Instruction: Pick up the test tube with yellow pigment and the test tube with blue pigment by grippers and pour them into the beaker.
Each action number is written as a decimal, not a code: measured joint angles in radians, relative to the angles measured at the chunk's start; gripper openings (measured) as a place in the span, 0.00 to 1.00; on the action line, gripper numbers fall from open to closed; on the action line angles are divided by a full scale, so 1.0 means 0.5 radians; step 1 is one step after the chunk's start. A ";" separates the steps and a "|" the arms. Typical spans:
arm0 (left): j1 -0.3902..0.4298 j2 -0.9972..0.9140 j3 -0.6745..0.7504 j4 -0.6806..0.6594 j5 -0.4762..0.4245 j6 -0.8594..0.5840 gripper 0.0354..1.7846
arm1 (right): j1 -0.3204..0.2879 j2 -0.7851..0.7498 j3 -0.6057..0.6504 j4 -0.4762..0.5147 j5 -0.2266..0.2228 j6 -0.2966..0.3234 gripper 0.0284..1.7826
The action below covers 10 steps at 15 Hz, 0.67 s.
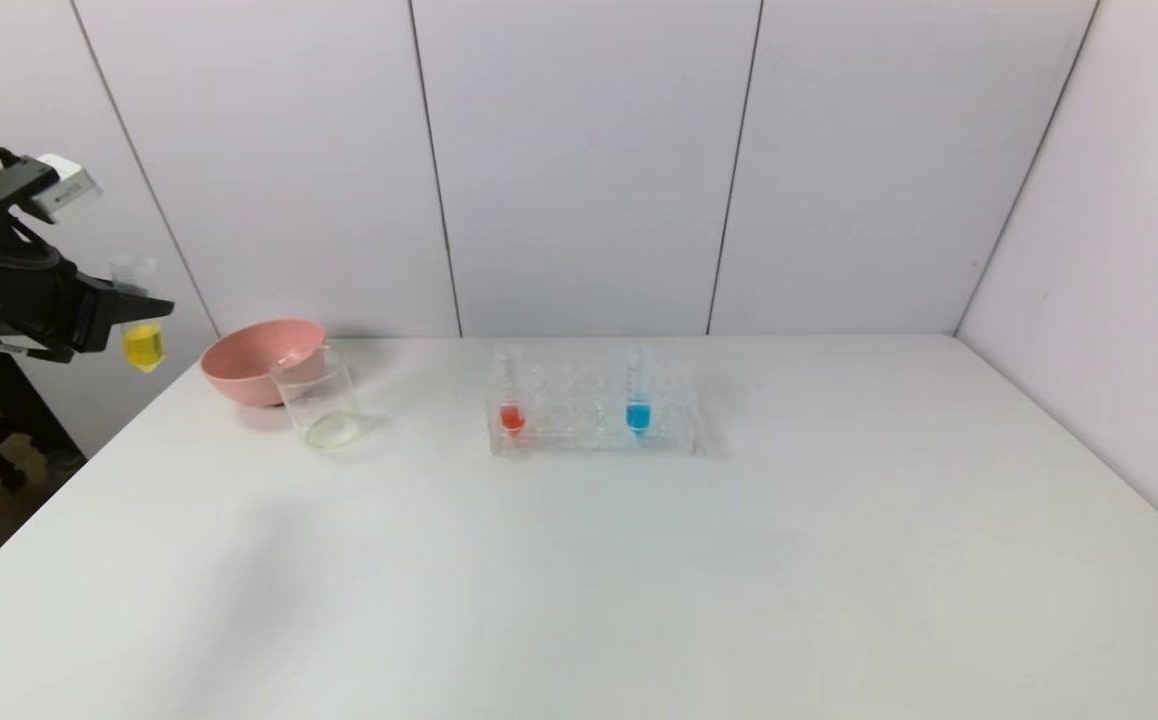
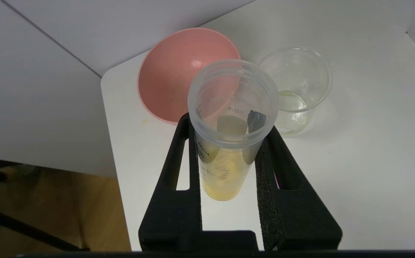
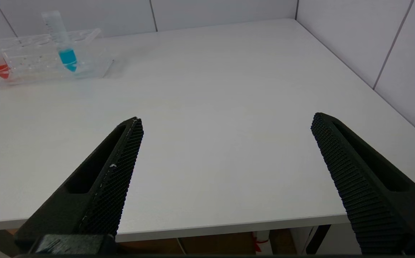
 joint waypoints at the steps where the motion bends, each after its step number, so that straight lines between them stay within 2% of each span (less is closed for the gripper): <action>1: -0.007 0.040 -0.051 0.033 -0.035 0.063 0.24 | 0.001 0.000 0.000 0.000 0.000 0.000 0.96; 4: -0.048 0.171 -0.276 0.223 -0.083 0.328 0.24 | 0.000 0.000 0.000 0.000 0.000 0.001 0.96; 10: -0.111 0.477 -1.003 0.962 -0.075 1.078 0.24 | 0.000 0.000 0.000 0.000 0.001 0.001 0.96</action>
